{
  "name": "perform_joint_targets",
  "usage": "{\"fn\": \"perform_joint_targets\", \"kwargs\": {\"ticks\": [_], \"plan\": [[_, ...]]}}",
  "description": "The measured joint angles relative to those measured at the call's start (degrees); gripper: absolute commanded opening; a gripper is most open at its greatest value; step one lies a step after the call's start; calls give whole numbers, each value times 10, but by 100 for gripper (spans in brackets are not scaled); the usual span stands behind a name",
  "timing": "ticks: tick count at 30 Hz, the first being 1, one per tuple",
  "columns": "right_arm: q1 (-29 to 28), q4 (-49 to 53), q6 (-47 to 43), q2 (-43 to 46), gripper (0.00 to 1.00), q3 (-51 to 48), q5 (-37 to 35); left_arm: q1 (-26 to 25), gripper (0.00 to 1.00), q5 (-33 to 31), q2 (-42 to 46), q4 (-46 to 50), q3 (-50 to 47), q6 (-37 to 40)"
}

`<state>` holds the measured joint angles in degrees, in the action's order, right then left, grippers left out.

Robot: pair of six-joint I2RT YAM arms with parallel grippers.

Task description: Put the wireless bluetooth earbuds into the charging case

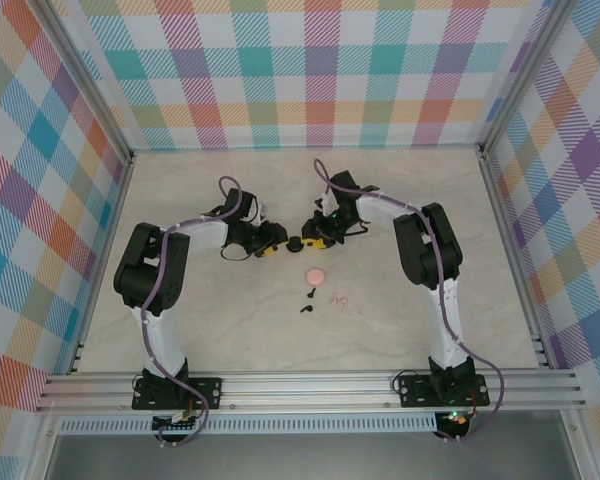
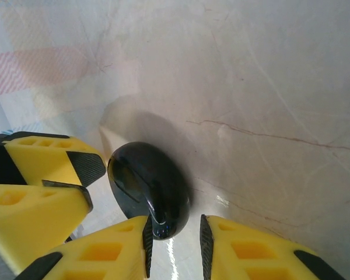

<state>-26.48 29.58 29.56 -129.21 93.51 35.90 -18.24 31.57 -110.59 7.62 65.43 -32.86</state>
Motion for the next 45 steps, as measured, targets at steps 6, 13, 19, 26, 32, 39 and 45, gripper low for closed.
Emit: {"fn": "perform_joint_targets", "kwargs": {"ticks": [6,13,19,26,32,39,45], "plan": [[-5,-2,3,-6,31,4,5,1,45,22,-3,-24,0,-10],[-6,-2,7,-6,29,5,7,1,45,38,-18,-33,0,-10],[-6,-4,13,-6,26,5,8,-5,44,45,-28,-33,0,-10],[-6,-11,14,-9,24,5,13,-11,42,50,-34,-38,4,-24],[-6,-12,14,-9,23,5,13,-18,40,53,-38,-50,4,-38],[-6,-13,15,-9,23,5,16,-18,38,53,-40,-54,4,-47],[-6,-13,16,-10,23,5,17,-19,38,54,-42,-67,4,-65]]}}
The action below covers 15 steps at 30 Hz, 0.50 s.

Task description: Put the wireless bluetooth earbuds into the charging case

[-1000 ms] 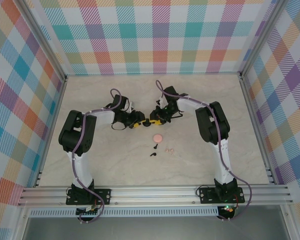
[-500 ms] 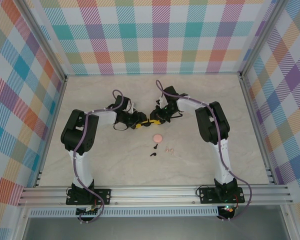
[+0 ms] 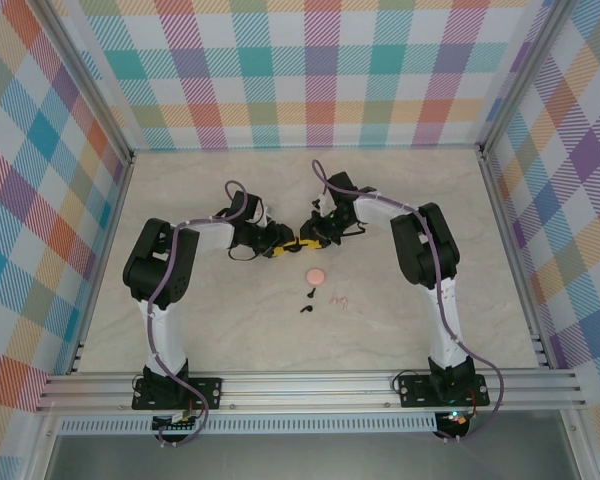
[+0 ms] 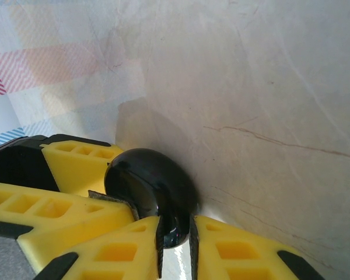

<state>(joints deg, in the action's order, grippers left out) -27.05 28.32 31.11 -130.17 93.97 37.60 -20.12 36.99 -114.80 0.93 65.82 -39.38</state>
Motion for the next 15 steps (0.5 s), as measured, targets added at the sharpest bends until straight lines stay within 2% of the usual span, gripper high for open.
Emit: {"fn": "perform_joint_targets", "kwargs": {"ticks": [11,15], "plan": [[1,-2,0,0,24,0,0,-1,30,1,-2,-35,-9,-26],[4,-4,2,0,25,-1,2,-1,30,5,-2,-51,-13,-35]]}}
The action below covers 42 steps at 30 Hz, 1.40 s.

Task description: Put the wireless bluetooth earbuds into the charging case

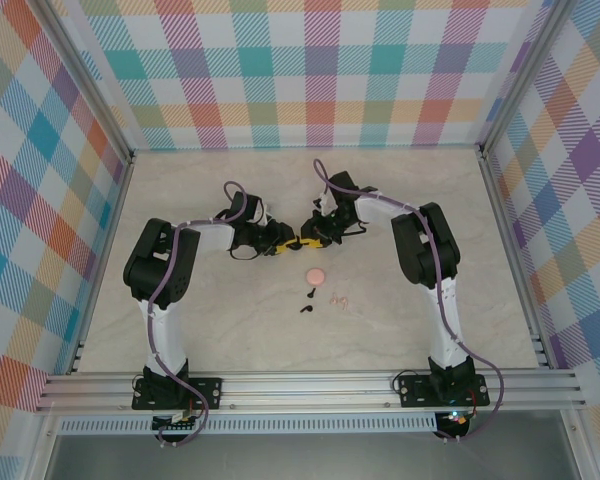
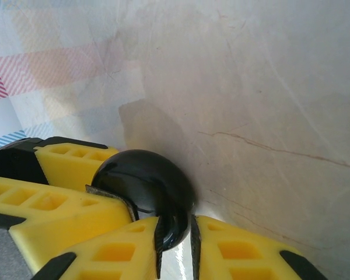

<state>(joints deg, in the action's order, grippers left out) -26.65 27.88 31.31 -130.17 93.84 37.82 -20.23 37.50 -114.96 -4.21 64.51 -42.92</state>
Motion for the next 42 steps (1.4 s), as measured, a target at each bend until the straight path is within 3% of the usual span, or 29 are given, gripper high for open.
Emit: {"fn": "perform_joint_targets", "kwargs": {"ticks": [17,30,42], "plan": [[15,-46,16,41,33,-71,10,-8,26,-3,6,-45,-21,-23],[104,-98,-23,254,55,-184,55,-11,28,-2,155,-69,-25,38],[96,-149,-57,393,61,-187,156,-22,29,42,285,-97,-10,89]]}}
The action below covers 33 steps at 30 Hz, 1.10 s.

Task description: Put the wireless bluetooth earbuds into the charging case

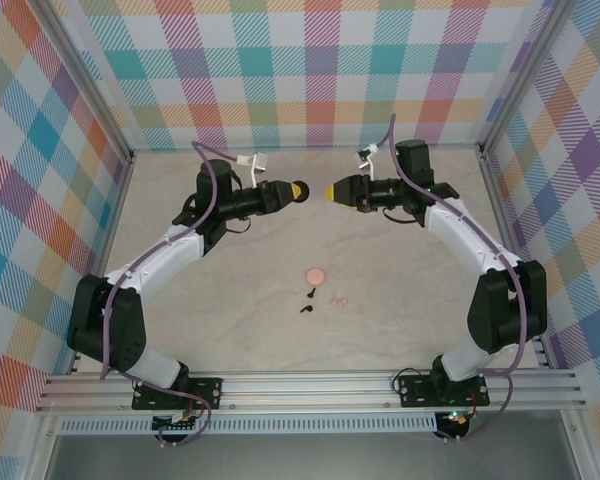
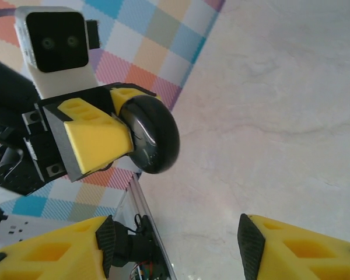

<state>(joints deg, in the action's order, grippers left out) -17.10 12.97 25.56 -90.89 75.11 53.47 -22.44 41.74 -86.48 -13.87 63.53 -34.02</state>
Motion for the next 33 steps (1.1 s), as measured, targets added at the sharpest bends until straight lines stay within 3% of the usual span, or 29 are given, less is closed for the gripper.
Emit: {"fn": "perform_joint_targets", "kwargs": {"ticks": [9,23,29,33], "plan": [[-18,-16,-6,4,58,19,35,-36,29,33,13,2,23,12],[-24,-61,-4,4,48,19,79,-41,29,52,24,2,28,19],[-32,-68,-3,4,41,20,96,-42,28,57,24,2,29,19],[-31,-69,-2,4,31,23,102,-42,28,60,26,2,31,19]]}}
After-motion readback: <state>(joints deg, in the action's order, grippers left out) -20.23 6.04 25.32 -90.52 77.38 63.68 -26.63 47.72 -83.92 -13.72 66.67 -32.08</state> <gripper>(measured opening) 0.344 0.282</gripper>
